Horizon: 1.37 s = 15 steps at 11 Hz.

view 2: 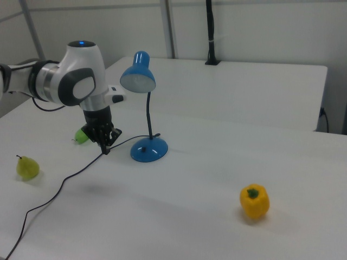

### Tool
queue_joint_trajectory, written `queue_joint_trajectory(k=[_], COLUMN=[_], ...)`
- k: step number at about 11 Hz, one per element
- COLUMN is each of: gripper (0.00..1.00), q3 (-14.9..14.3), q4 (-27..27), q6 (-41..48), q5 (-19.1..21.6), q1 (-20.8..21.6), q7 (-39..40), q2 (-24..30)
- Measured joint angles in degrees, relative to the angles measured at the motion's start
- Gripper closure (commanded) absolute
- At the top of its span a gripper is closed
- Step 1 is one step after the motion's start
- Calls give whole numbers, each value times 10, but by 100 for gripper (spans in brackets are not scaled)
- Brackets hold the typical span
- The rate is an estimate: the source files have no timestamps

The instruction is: Turn off lamp

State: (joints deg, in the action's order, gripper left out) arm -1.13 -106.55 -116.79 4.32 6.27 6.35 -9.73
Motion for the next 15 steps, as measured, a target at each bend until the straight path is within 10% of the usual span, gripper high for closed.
queue_joint_trajectory(k=[3,15], gripper=[0,0], q3=[-3,-1], q4=[4,143], q6=[104,263], q5=[0,0], q1=[-4,-7], q7=[0,-171], q2=[62,111])
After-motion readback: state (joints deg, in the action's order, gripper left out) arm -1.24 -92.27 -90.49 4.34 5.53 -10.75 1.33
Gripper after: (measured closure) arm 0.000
